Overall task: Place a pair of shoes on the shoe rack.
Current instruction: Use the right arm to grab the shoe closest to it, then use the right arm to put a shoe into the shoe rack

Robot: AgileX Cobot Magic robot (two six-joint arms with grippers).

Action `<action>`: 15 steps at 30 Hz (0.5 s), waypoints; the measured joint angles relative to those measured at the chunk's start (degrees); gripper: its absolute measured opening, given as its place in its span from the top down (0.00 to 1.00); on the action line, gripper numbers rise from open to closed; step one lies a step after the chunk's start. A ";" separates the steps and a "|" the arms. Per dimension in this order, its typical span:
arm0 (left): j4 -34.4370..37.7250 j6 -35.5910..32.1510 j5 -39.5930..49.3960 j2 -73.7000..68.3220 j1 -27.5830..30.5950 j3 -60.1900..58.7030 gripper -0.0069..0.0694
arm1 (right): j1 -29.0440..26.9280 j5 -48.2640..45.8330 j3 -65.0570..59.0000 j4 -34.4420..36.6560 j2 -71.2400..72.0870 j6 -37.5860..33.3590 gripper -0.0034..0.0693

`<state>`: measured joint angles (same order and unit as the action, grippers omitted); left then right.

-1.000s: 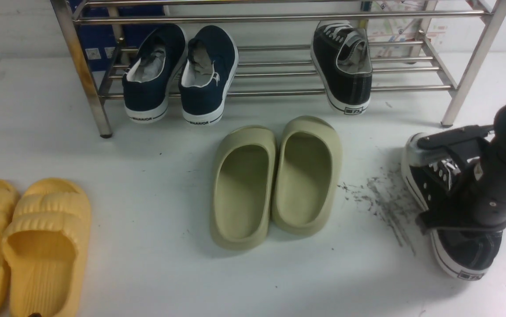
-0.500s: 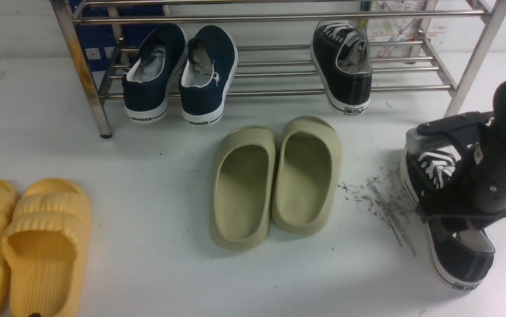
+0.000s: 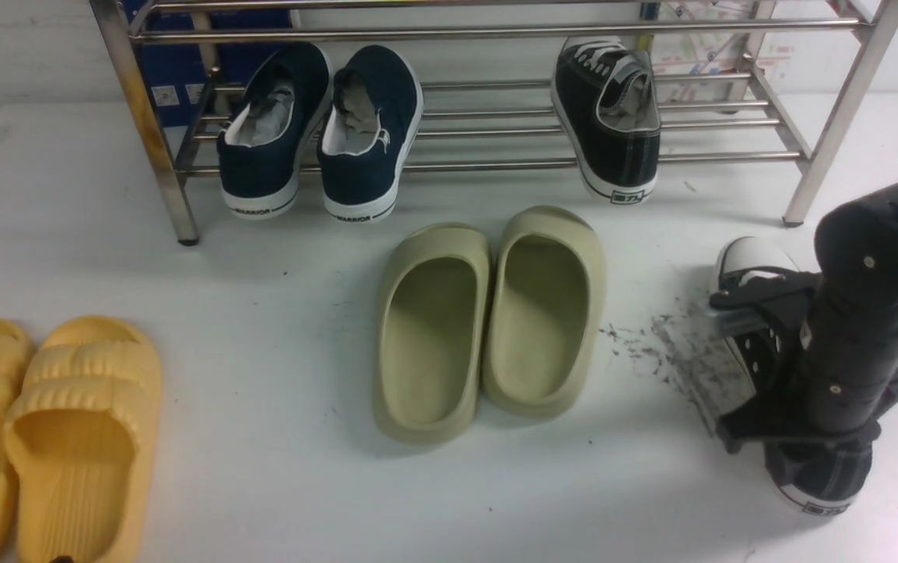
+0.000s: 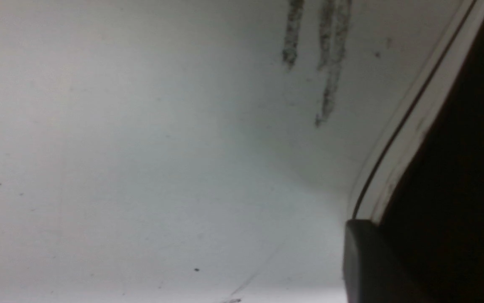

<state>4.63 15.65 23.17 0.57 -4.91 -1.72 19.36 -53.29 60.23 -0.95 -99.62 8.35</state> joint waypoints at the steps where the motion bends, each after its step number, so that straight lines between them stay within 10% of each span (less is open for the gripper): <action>1: 0.00 0.00 0.00 0.00 0.00 0.00 0.60 | 0.06 -0.15 0.00 0.00 0.00 0.00 0.77; 15: 0.00 0.00 0.00 0.00 0.00 0.00 0.60 | 0.00 1.74 11.00 -6.96 6.61 -7.26 0.77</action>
<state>4.63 15.65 23.17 0.57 -4.91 -1.72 19.36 -51.56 71.23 -7.90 -93.01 1.08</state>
